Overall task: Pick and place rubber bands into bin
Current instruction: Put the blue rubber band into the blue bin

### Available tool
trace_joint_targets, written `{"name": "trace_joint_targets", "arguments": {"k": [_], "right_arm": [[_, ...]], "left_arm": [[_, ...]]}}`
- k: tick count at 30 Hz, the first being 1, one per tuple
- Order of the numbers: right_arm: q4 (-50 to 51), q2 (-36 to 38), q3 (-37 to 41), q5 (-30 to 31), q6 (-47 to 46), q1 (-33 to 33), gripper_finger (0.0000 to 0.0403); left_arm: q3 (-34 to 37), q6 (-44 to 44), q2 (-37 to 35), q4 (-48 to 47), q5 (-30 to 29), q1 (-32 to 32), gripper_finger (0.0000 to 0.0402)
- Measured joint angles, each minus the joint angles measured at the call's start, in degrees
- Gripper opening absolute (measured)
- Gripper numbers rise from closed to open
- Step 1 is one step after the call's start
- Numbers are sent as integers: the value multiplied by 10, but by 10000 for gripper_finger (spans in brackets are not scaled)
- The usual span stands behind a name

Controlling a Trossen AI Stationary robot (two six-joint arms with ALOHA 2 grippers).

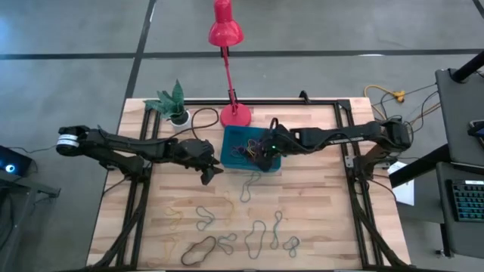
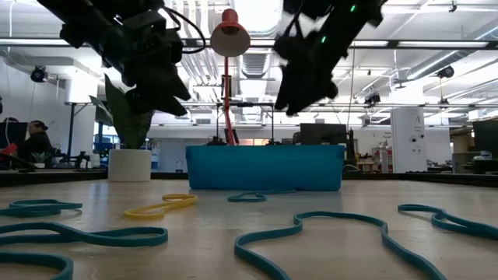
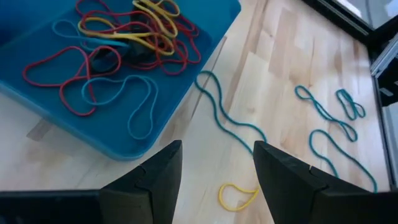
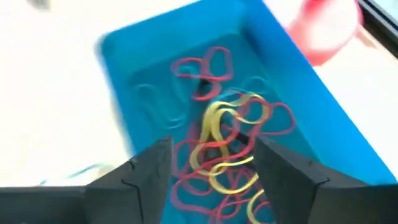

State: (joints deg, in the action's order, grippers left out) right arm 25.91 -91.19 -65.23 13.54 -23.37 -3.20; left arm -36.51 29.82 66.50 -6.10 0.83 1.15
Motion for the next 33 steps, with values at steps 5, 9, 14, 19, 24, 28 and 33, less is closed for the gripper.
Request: {"name": "trace_joint_targets", "arguments": {"k": [5,9,14,19,24,28,33], "right_arm": [[69,47,0,-18,81,61,221],[154,59,0,-21,161,139,220],[187,51,11,-21,227,236,219],[176,24,15,-27,181,315,219],[136,-27,18,-100,66,385,219],[100,-70,18,-108,-21,434,219],[58,-111,18,-108,-120,462,219]], "left_arm": [[0,-2,0,20,-12,0,183],[0,-6,0,28,-13,0,183],[0,-5,0,26,-13,0,183],[1,-2,0,26,-13,0,183],[1,-2,0,27,-12,0,183],[1,-2,0,26,-12,0,183],[1,-2,0,25,-11,0,183]]}}
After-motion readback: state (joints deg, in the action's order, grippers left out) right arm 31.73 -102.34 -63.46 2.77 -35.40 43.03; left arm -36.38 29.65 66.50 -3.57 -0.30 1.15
